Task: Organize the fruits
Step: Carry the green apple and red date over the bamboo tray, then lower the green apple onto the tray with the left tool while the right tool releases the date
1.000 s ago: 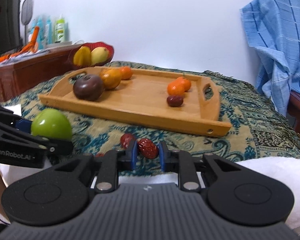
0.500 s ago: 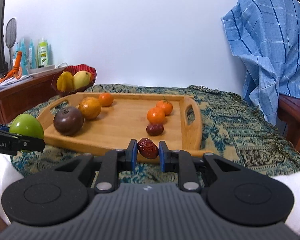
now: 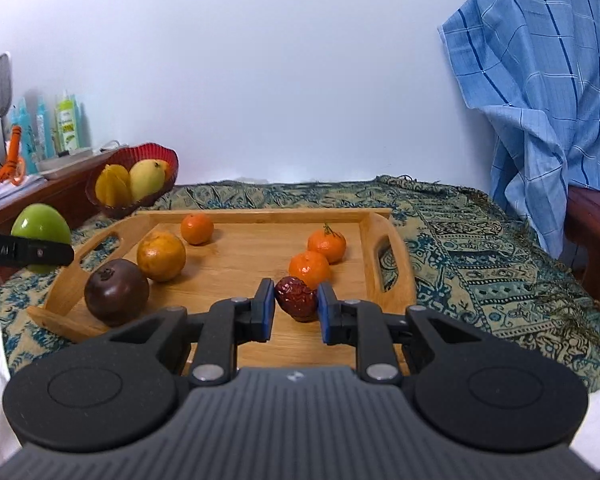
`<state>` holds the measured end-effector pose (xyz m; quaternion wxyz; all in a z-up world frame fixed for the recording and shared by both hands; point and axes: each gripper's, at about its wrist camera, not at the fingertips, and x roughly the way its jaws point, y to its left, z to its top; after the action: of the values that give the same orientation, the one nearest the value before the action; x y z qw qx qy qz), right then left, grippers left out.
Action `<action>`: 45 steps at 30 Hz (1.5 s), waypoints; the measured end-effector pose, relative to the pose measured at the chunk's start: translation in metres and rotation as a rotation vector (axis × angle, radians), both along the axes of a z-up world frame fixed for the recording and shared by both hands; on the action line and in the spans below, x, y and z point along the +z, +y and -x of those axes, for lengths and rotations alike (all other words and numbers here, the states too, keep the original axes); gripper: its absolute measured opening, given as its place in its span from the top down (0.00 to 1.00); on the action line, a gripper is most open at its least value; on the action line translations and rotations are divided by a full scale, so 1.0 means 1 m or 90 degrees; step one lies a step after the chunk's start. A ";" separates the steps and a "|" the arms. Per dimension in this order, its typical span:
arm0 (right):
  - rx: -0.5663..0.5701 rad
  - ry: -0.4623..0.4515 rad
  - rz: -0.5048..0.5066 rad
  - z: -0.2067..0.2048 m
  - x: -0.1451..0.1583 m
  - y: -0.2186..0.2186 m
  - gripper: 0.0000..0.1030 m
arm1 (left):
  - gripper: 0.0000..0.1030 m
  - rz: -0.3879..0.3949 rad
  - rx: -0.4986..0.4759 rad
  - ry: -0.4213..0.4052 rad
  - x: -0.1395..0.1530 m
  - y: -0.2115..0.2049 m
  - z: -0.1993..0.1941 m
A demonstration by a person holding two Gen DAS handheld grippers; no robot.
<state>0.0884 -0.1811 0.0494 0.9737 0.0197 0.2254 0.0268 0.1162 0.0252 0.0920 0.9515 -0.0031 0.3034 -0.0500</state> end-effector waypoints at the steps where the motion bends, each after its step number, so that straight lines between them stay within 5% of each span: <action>1: 0.002 0.003 0.004 -0.002 0.000 0.000 0.75 | 0.47 0.003 0.000 0.005 0.000 0.002 -0.008; 16: -0.012 0.094 0.010 -0.034 -0.020 0.005 0.74 | 0.47 0.025 0.018 0.083 -0.028 0.002 -0.095; 45: -0.029 0.126 0.006 -0.046 -0.031 0.006 0.71 | 0.47 0.021 0.024 0.119 -0.050 -0.001 -0.110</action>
<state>0.1339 -0.1749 0.0182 0.9472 0.0226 0.3199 0.0018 0.2263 0.0245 0.0416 0.9198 -0.0290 0.3895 -0.0365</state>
